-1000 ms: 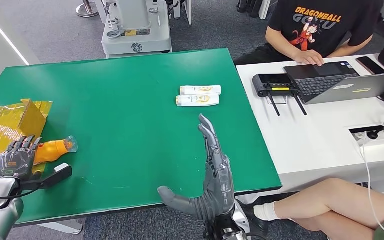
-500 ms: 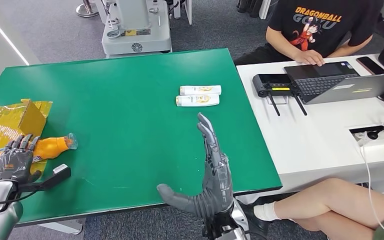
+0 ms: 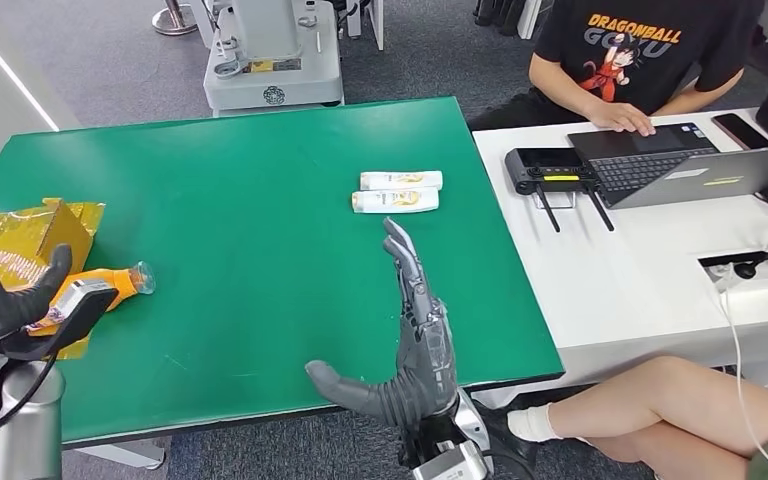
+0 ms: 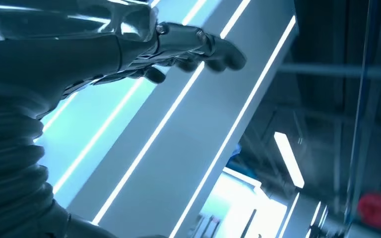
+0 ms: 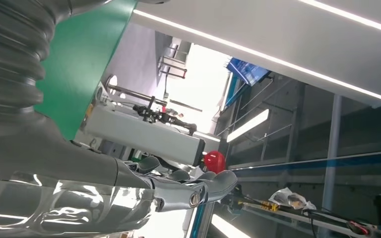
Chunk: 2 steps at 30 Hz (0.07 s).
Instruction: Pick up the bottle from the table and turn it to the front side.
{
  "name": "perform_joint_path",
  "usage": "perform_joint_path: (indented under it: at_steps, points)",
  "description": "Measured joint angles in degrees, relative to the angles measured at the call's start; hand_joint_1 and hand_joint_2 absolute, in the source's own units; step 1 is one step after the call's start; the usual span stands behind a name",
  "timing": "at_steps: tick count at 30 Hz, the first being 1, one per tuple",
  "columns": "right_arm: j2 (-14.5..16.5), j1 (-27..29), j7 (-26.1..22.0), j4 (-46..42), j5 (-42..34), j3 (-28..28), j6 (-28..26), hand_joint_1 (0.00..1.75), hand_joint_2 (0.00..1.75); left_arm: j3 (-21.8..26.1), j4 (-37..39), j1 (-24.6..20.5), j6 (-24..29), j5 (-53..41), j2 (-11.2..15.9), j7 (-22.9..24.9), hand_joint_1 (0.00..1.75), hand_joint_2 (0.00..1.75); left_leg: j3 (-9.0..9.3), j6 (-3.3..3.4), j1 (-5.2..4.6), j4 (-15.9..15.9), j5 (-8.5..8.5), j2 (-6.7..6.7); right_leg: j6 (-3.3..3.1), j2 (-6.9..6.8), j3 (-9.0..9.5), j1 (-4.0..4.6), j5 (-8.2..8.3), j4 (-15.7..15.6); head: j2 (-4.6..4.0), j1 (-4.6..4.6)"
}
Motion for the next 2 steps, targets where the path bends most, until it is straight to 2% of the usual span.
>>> perform_joint_path:
  at_steps: [2]
  points:
    - [0.0, -0.1, 0.0, 0.1, -0.1, 0.0, -0.1, 0.0, 1.75, -0.9, -3.6, 1.1, 0.0, 5.5, -1.5, 0.0, 0.0, 1.75, 0.0, 0.0, 0.0, 0.0, 0.0, 0.0, 0.0, 0.0, 0.0, 0.0, 0.0, 0.0, 0.0, -0.01]
